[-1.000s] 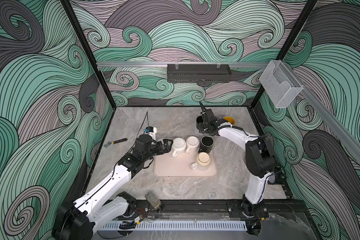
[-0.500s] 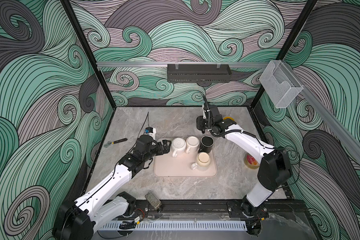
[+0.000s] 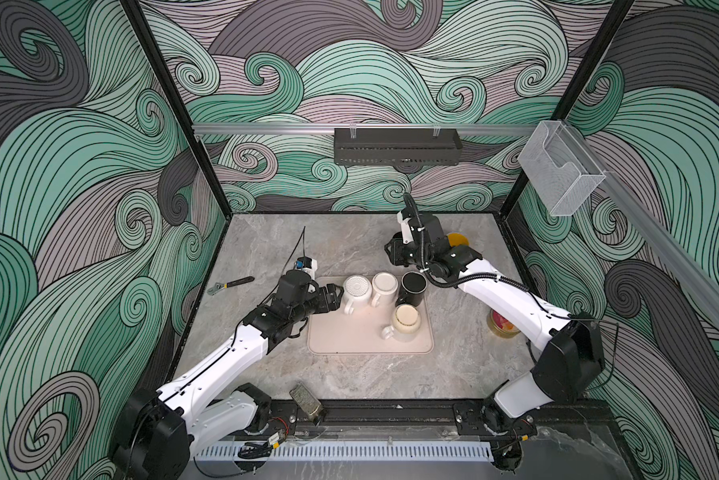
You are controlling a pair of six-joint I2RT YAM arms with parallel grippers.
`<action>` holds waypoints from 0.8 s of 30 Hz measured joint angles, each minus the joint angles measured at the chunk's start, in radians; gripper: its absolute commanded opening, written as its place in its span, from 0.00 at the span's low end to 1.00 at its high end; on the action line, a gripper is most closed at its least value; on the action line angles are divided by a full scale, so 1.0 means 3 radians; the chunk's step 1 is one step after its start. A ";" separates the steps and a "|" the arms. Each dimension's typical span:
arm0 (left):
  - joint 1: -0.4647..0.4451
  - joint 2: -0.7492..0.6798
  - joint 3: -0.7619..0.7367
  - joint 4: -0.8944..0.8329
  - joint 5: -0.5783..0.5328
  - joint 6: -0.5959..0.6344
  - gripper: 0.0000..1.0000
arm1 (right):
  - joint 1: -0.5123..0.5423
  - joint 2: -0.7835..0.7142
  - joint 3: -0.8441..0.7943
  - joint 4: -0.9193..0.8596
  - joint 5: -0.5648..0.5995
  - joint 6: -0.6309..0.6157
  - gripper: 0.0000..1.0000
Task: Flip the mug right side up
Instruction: 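Open the right gripper and lift it while the left gripper moves over the tray, then lower the left gripper onto the upside-down white mug and grasp it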
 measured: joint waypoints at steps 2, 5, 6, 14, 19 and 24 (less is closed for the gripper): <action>-0.0031 0.0000 0.0000 -0.0036 -0.0001 0.0004 0.81 | 0.0041 -0.0006 -0.0050 -0.0010 -0.0047 -0.0019 0.41; -0.0083 0.0013 0.0000 -0.0081 -0.0024 0.0014 0.81 | 0.0081 -0.0013 -0.0120 0.0001 -0.0100 -0.0019 0.40; -0.0104 0.0020 0.0000 -0.0088 -0.0037 0.0022 0.81 | 0.0086 -0.0013 -0.0137 0.0003 -0.0116 -0.0013 0.39; -0.0436 0.0398 0.0118 -0.0251 -0.0251 0.0192 0.79 | 0.0090 -0.0011 -0.0173 0.0001 -0.0141 0.0052 0.40; -0.0542 0.0682 0.0285 -0.0320 -0.0360 0.0319 0.73 | 0.0090 0.0013 -0.0191 0.0020 -0.0134 0.0085 0.40; -0.0563 0.0914 0.0389 -0.0359 -0.0435 0.0411 0.65 | 0.0090 0.0039 -0.0243 0.0055 -0.0123 0.0117 0.40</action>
